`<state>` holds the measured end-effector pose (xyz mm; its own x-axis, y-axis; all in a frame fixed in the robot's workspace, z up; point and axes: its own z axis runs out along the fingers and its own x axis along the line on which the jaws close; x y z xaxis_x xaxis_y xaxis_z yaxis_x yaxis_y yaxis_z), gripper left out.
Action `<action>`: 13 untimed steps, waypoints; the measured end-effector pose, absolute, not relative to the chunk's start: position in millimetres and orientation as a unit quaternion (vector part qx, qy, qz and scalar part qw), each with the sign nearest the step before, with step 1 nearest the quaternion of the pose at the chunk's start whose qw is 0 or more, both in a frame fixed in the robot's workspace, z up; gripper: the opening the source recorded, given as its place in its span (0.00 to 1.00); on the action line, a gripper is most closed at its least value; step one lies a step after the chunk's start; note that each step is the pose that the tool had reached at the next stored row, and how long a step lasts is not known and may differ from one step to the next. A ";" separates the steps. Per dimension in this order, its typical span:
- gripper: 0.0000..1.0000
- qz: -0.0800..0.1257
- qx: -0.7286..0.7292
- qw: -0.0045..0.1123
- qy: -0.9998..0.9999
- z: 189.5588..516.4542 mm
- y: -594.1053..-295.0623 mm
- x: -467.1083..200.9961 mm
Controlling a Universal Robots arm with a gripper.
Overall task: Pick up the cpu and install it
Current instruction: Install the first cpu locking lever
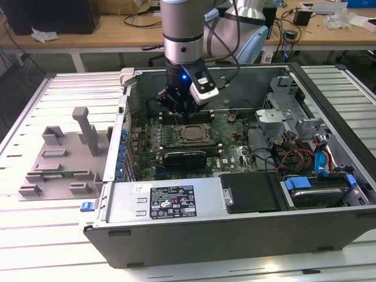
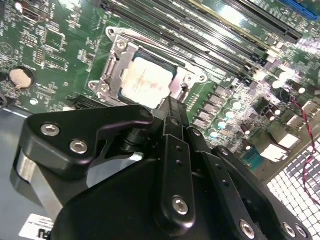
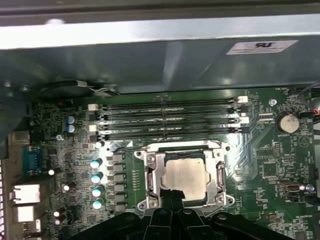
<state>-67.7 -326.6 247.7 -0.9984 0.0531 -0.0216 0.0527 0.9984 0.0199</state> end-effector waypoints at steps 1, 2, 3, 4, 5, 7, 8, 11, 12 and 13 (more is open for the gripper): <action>0.11 0.010 0.026 0.011 1.000 247.7 -326.6 -69.5; 0.11 0.010 0.026 0.011 1.000 247.6 -326.6 -71.8; 0.11 0.010 0.026 0.011 1.000 247.7 -326.6 -72.6; 0.11 0.010 0.026 0.011 1.000 247.7 -326.6 -72.6; 0.11 0.010 0.026 0.011 1.000 247.7 -326.6 -72.7; 0.11 0.010 0.026 0.011 1.000 247.7 -326.6 -72.8; 0.11 0.010 0.026 0.011 1.000 247.7 -326.6 -72.8; 0.11 0.023 0.027 0.011 0.999 247.7 -326.6 -73.0; 0.11 0.030 0.027 0.011 0.999 247.7 -326.6 -73.1; 0.11 0.042 0.027 0.010 0.999 247.7 -326.6 -73.9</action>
